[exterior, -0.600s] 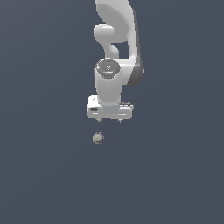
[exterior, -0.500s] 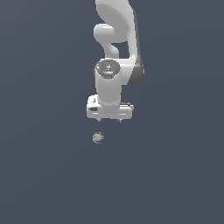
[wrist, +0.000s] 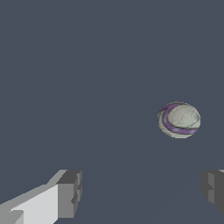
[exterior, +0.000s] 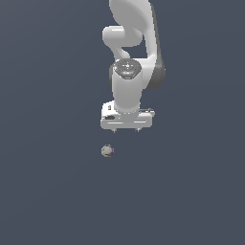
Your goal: Pick up the object and move it to a goal position.
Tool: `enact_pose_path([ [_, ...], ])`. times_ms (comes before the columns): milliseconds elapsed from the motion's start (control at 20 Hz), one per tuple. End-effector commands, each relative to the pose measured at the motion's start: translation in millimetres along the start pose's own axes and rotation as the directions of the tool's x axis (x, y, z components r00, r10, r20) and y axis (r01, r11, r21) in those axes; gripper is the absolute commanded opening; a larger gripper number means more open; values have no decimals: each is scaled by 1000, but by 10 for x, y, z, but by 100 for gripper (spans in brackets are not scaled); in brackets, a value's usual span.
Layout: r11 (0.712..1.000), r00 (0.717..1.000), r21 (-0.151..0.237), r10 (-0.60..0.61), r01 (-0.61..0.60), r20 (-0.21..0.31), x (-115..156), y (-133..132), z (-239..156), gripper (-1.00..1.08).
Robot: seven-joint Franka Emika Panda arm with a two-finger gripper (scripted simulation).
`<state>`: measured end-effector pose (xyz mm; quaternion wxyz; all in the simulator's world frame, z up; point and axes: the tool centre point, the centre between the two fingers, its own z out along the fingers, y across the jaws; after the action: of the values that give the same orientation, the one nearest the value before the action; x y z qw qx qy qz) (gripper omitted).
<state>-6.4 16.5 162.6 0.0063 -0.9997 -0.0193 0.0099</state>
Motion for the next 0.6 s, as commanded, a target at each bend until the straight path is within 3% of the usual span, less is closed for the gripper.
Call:
enact_pose_path([
  [0,1000,1000,1,-2,2,0,0,-5,-4,100],
  [300,999,999,1,43,-43,-3,62,130,103,100],
  [550,992,992,1,126,-126,-8,167,389,309,100],
])
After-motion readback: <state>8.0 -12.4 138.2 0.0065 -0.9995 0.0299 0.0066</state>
